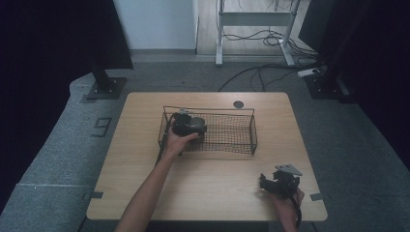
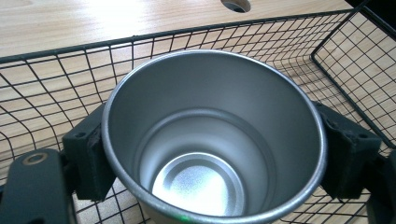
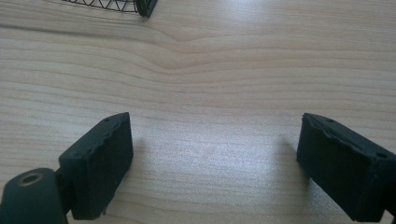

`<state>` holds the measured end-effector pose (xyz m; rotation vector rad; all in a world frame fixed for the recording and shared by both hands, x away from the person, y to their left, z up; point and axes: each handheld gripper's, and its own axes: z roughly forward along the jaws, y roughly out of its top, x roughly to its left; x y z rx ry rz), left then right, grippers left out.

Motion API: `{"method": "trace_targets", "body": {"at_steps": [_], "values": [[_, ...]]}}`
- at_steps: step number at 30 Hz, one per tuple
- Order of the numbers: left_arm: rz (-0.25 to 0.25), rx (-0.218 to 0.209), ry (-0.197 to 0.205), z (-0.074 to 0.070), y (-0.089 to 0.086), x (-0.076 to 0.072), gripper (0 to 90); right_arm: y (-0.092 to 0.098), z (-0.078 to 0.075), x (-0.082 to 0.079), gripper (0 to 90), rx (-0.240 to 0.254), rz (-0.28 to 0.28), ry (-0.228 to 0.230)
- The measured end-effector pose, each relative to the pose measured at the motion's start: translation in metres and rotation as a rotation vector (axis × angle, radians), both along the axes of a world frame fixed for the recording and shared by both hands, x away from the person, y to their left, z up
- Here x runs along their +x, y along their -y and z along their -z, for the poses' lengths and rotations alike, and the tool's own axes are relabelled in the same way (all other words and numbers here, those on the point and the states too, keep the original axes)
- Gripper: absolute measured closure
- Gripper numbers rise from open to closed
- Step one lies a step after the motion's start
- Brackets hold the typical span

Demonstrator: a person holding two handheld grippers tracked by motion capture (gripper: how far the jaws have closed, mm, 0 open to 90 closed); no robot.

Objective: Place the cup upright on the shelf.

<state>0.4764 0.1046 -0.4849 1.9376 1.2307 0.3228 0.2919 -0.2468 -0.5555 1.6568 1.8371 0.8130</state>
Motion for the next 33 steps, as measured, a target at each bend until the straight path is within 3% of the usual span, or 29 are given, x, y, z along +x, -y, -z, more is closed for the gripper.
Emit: {"method": "trace_targets", "body": {"at_steps": [13, 25, 33], "values": [[0.008, 0.055, -0.064, 0.005, 0.005, 0.0, 15.1, 0.0, 0.0, 0.0, 10.7, 0.0, 0.0, 0.0], [0.003, 0.075, -0.092, 0.004, 0.006, 0.001, 14.2, 0.0, 0.0, 0.0, 10.6, 0.0, 0.0, 0.0], [0.025, 0.12, -0.106, 0.004, 0.01, 0.0, 12.9, 0.0, 0.0, 0.0, 10.7, 0.0, 0.0, 0.0]]}}
